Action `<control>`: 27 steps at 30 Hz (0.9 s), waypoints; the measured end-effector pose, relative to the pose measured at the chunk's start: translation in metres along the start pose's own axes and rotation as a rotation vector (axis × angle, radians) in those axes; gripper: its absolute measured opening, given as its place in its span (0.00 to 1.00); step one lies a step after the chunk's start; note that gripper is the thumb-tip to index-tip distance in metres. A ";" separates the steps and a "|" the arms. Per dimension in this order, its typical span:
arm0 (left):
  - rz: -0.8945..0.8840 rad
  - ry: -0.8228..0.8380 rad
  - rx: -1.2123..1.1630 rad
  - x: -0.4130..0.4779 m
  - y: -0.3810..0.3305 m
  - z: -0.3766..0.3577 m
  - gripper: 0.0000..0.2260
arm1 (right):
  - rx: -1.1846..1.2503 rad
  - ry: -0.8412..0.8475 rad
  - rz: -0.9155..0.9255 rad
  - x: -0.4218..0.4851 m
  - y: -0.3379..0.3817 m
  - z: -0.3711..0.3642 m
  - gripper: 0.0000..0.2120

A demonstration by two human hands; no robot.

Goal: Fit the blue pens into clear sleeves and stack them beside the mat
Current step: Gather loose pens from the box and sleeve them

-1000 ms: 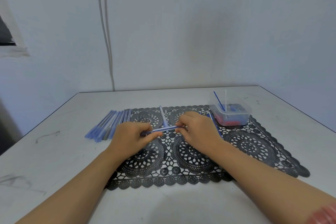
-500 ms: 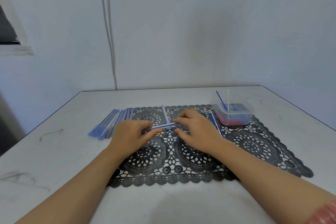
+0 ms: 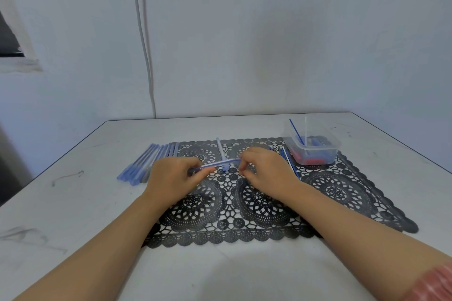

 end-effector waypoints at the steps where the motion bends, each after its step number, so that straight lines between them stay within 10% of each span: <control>1: 0.010 -0.001 -0.006 0.000 0.001 0.000 0.21 | 0.006 0.008 -0.003 0.000 -0.001 -0.001 0.05; 27: 0.022 0.012 -0.046 -0.003 0.001 0.000 0.20 | 0.013 -0.153 0.208 0.000 0.008 0.004 0.09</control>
Point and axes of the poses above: each hand's wrist, its own x-axis towards the middle knuckle, its own z-axis out of the back of the hand, y = z × x, the point moved 7 cm from there along x, towards the middle knuckle, and after that the axes turned 11 degrees about x, right-handed, at the moved point
